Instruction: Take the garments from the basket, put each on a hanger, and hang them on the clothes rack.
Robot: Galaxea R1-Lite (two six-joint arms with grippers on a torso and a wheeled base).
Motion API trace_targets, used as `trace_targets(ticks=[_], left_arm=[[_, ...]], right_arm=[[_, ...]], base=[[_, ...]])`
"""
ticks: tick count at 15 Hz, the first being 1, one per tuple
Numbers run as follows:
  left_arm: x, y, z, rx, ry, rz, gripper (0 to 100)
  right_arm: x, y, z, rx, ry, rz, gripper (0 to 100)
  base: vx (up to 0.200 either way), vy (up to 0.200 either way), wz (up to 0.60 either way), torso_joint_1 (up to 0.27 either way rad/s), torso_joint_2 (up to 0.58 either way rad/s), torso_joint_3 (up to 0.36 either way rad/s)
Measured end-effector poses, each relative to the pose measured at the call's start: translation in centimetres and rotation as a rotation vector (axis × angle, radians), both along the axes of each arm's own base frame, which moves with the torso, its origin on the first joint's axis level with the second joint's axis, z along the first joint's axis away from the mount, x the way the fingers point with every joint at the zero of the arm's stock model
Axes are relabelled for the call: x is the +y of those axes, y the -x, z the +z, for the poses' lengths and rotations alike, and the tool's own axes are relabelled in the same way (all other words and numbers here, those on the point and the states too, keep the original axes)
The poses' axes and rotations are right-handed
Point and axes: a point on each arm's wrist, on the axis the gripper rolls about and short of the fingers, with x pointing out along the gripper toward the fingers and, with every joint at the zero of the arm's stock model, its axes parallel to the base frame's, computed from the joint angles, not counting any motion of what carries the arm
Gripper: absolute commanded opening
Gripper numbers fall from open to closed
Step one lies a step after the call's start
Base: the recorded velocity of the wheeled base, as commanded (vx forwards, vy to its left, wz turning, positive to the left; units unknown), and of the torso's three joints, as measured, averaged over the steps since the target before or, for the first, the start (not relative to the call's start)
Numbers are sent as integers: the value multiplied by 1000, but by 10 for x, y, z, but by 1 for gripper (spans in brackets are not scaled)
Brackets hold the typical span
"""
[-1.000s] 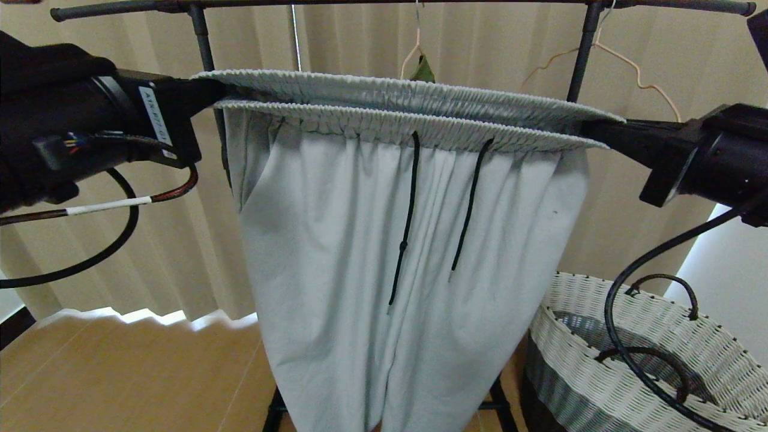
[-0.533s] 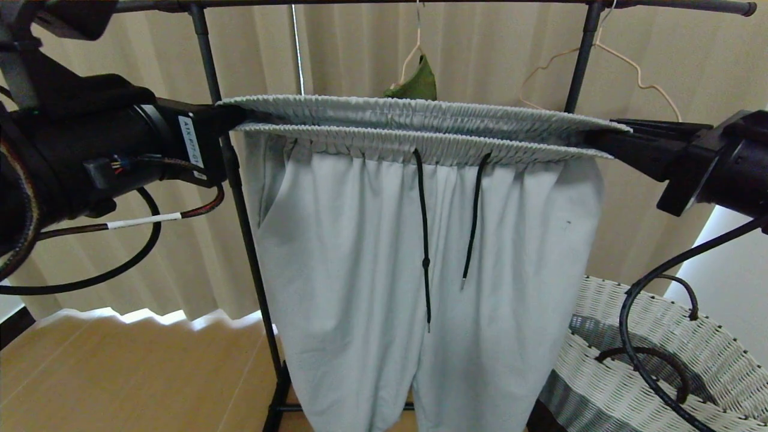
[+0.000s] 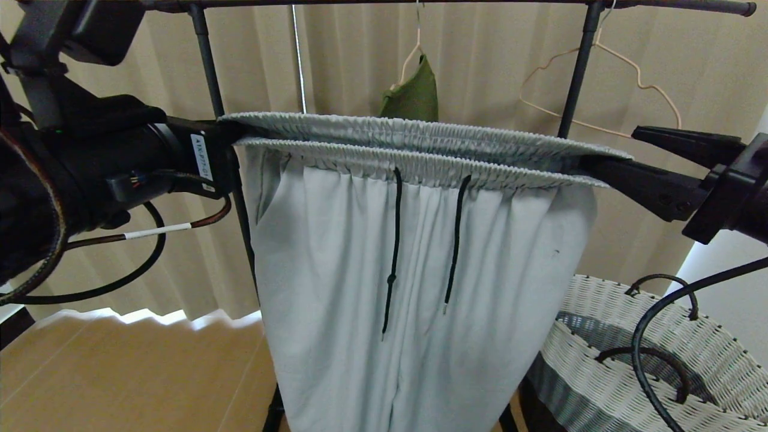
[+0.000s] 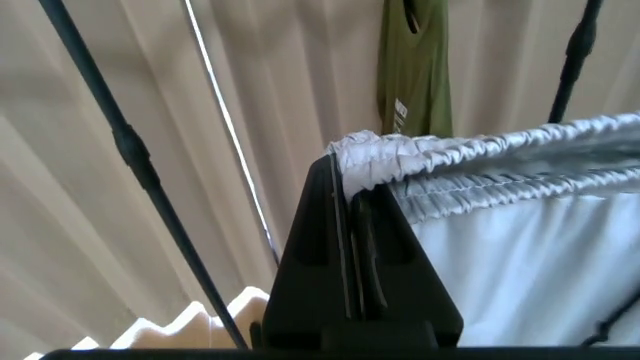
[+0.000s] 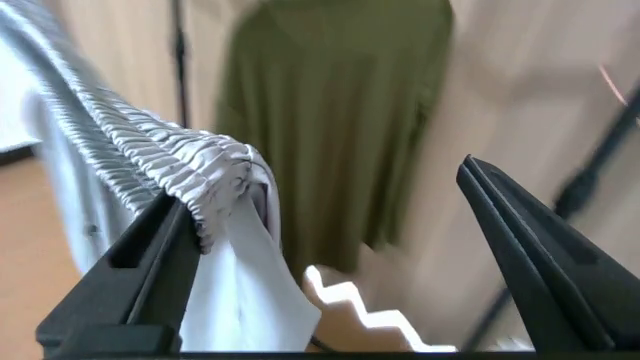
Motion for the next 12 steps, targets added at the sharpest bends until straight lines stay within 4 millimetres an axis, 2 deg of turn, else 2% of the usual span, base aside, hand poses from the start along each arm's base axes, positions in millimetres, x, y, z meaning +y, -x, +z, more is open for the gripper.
trace_targets(ticks=[4, 7, 10, 12], left_arm=[[-3, -8, -5, 1, -1, 52, 0], [-5, -10, -7, 11, -6, 53, 0], [-4, -9, -12, 23, -18, 52, 0], [3, -5, -20, 43, -48, 67, 0]], right_arm=[[-2, 8, -6, -49, -95, 68, 100], [-2, 10, -15, -26, -88, 71, 100], [-6, 9, -23, -5, -71, 46, 100], [-18, 5, -31, 10, -41, -29, 100]], base=[[0, 0, 0, 0, 0, 0], [0, 0, 0, 0, 0, 0], [0, 0, 0, 0, 0, 0], [0, 0, 0, 0, 0, 0]])
